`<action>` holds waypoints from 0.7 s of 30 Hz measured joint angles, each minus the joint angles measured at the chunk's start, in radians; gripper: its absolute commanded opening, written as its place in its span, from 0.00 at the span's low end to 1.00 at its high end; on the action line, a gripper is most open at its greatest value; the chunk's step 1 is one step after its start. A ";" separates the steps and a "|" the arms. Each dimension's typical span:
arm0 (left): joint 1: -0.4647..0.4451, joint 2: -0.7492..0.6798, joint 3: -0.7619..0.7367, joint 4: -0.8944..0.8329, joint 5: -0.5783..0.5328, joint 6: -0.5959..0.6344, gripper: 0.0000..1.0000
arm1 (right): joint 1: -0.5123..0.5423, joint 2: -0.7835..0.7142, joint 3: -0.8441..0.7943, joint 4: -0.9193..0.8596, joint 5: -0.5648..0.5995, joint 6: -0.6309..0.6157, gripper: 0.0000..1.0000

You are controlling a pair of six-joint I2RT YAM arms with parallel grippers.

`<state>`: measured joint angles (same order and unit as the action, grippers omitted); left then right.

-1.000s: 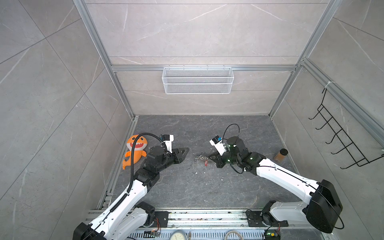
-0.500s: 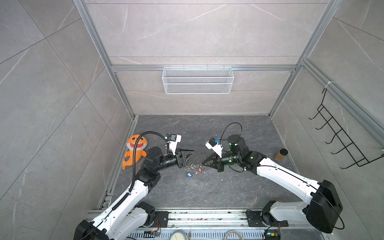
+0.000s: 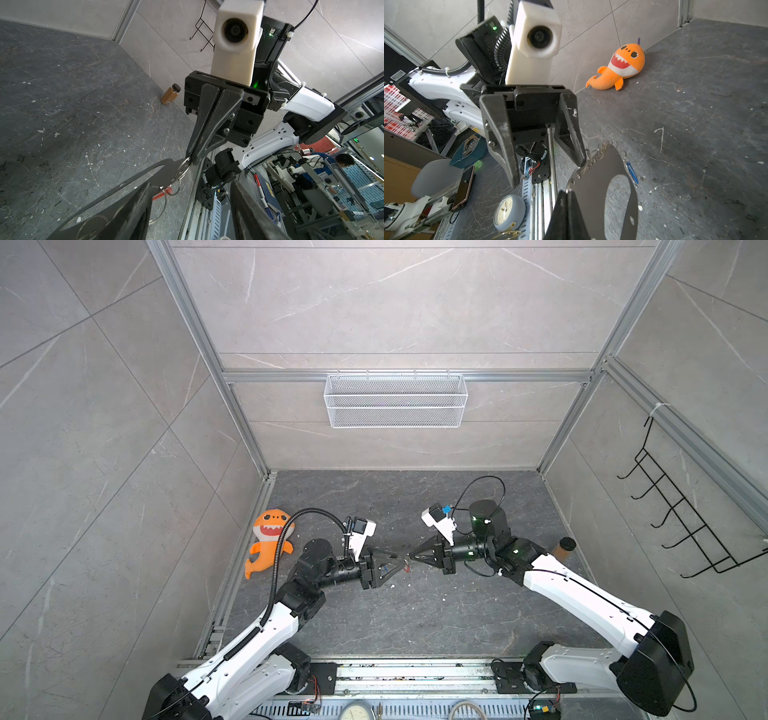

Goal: Remove the keys from the keyring
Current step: 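Lift the plate with the right gripper toward the left gripper while the left gripper approaches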

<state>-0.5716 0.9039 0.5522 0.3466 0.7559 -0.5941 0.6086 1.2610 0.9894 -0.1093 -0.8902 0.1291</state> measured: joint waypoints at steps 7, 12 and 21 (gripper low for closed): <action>-0.003 -0.002 0.001 -0.031 -0.035 0.035 0.63 | -0.008 0.000 0.017 -0.003 -0.052 0.006 0.00; -0.005 -0.058 0.001 -0.063 -0.103 0.075 0.68 | -0.008 0.000 0.029 -0.003 -0.097 0.006 0.00; -0.005 -0.046 0.001 -0.032 -0.099 0.090 0.68 | -0.008 0.027 0.041 0.002 -0.147 0.021 0.00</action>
<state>-0.5766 0.8581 0.5529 0.3145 0.6567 -0.5041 0.6006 1.2877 1.0306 -0.1070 -1.0370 0.1497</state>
